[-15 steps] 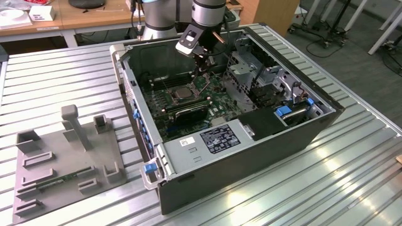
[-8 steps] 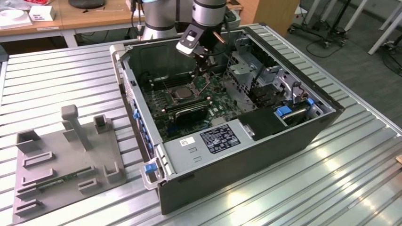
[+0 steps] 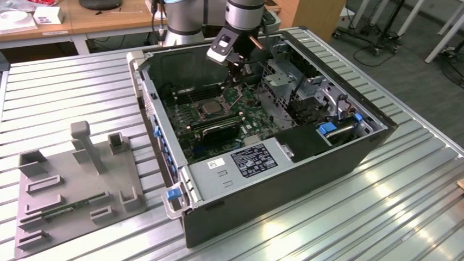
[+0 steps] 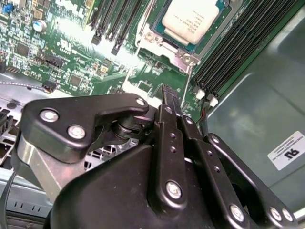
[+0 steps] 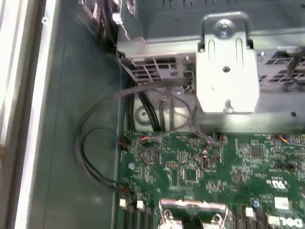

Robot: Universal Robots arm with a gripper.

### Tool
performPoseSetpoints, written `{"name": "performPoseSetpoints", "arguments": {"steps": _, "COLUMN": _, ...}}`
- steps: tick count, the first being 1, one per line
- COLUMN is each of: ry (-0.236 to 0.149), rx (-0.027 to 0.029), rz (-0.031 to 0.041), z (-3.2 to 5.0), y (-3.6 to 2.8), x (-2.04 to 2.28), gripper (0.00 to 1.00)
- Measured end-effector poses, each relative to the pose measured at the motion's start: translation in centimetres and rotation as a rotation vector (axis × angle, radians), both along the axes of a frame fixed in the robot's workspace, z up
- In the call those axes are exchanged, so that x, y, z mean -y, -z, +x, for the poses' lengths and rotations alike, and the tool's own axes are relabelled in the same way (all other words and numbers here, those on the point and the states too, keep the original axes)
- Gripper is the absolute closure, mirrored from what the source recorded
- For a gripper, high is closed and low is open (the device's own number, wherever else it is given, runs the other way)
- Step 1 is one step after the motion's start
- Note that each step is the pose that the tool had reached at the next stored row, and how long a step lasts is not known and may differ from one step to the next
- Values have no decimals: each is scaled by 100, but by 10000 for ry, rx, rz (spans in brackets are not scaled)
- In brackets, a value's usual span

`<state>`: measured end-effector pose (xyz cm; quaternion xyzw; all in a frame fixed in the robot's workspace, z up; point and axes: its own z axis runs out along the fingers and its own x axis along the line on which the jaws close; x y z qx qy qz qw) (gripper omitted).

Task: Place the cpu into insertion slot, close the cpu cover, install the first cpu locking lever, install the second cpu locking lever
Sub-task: 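Close the cpu cover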

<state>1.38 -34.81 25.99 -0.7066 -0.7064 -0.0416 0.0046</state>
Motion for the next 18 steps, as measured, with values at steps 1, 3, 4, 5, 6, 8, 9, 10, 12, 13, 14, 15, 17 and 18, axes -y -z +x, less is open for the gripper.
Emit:
{"name": "performPoseSetpoints", "arguments": {"steps": 1, "ry": 0, "rx": 0, "rz": 0, "z": 12, "y": 0, "x": 0, "gripper": 90}}
{"name": "performPoseSetpoints", "arguments": {"steps": 3, "ry": 1, "rx": 0, "rz": 0, "z": 38, "y": 0, "x": 0, "gripper": 90}}
{"name": "performPoseSetpoints", "arguments": {"steps": 4, "ry": 1, "rx": 0, "rz": 0, "z": 52, "y": 0, "x": 0, "gripper": 90}}
{"name": "performPoseSetpoints", "arguments": {"steps": 5, "ry": 1, "rx": 0, "rz": 0, "z": 66, "y": 0, "x": 0, "gripper": 90}}
{"name": "performPoseSetpoints", "arguments": {"steps": 6, "ry": 1, "rx": 0, "rz": 0, "z": 82, "y": 0, "x": 0, "gripper": 90}}
{"name": "performPoseSetpoints", "arguments": {"steps": 8, "ry": 1, "rx": 0, "rz": 0, "z": 114, "y": 0, "x": 0, "gripper": 90}}
{"name": "performPoseSetpoints", "arguments": {"steps": 9, "ry": 0, "rx": 0, "rz": 1, "z": 130, "y": 0, "x": 0, "gripper": 90}}
{"name": "performPoseSetpoints", "arguments": {"steps": 10, "ry": 1, "rx": 0, "rz": 0, "z": 146, "y": 0, "x": 0, "gripper": 90}}
{"name": "performPoseSetpoints", "arguments": {"steps": 12, "ry": 1, "rx": 0, "rz": 1, "z": 182, "y": 0, "x": 0, "gripper": 90}}
{"name": "performPoseSetpoints", "arguments": {"steps": 13, "ry": 1, "rx": 0, "rz": 0, "z": 200, "y": 0, "x": 0, "gripper": 90}}
{"name": "performPoseSetpoints", "arguments": {"steps": 14, "ry": 0, "rx": 0, "rz": 0, "z": 218, "y": 0, "x": 0, "gripper": 90}}
{"name": "performPoseSetpoints", "arguments": {"steps": 15, "ry": 0, "rx": 0, "rz": 0, "z": 236, "y": 0, "x": 0, "gripper": 90}}
{"name": "performPoseSetpoints", "arguments": {"steps": 17, "ry": 0, "rx": 0, "rz": 0, "z": 269, "y": 0, "x": 0, "gripper": 90}}
{"name": "performPoseSetpoints", "arguments": {"steps": 18, "ry": 2, "rx": 0, "rz": 0, "z": 285, "y": 0, "x": 0, "gripper": 90}}
